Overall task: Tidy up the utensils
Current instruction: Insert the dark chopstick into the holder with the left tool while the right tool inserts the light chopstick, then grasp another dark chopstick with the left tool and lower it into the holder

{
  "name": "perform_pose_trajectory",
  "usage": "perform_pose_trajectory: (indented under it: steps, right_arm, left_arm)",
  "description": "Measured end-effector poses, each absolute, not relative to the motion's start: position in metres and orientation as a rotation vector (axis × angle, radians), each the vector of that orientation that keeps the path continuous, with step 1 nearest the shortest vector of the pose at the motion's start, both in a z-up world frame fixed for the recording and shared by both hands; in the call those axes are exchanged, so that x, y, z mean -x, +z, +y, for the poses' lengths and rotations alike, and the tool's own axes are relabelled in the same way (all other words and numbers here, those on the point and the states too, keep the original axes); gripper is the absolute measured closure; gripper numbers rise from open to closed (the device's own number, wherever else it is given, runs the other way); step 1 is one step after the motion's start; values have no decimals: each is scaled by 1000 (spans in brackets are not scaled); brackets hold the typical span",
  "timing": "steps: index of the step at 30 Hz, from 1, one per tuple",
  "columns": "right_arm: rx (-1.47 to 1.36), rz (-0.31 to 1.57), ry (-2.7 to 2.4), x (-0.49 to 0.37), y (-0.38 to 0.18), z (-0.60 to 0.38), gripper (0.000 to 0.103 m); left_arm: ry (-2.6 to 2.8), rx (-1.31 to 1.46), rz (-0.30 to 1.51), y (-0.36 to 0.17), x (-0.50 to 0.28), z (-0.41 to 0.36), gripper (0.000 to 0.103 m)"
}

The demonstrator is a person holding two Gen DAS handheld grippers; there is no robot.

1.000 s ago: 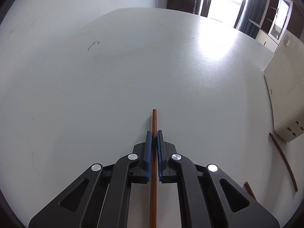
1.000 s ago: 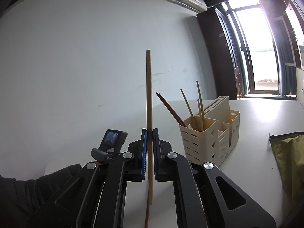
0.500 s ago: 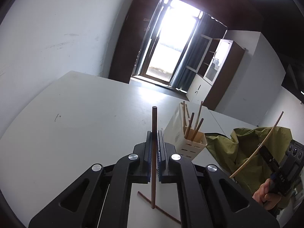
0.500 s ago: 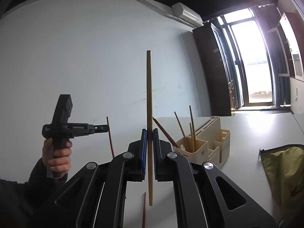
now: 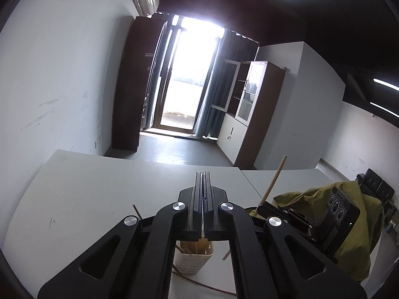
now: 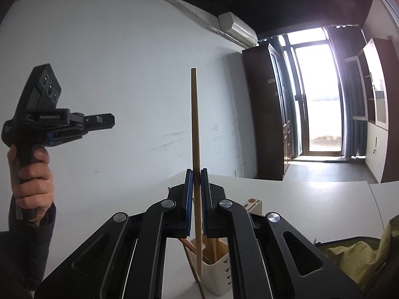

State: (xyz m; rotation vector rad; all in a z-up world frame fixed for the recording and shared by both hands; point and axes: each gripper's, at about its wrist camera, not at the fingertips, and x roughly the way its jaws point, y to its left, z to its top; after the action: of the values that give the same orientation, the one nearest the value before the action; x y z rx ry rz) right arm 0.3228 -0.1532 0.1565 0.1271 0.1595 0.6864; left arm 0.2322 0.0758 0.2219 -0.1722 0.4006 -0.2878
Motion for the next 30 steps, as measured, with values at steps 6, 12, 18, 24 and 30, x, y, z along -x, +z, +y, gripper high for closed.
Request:
perform_pose_trajectory:
  steps: [6, 12, 18, 24, 30]
  right_arm:
    - [-123, 105, 613, -350, 126, -129, 96]
    - [-8, 204, 603, -354, 85, -106, 96]
    - [-63, 225, 595, -352, 61, -120, 52]
    - [-151, 190, 598, -345, 66, -146, 43]
    - [-249, 145, 588, -340, 81, -173, 39]
  left_arm:
    - [-106, 228, 497, 164, -254, 112, 96]
    - [75, 409, 908, 5, -353, 213, 49]
    - [37, 500, 1110, -89, -449, 222, 48]
    - [222, 200, 1142, -113, -509, 150, 58]
    - [227, 150, 1174, -106, -505, 138, 98]
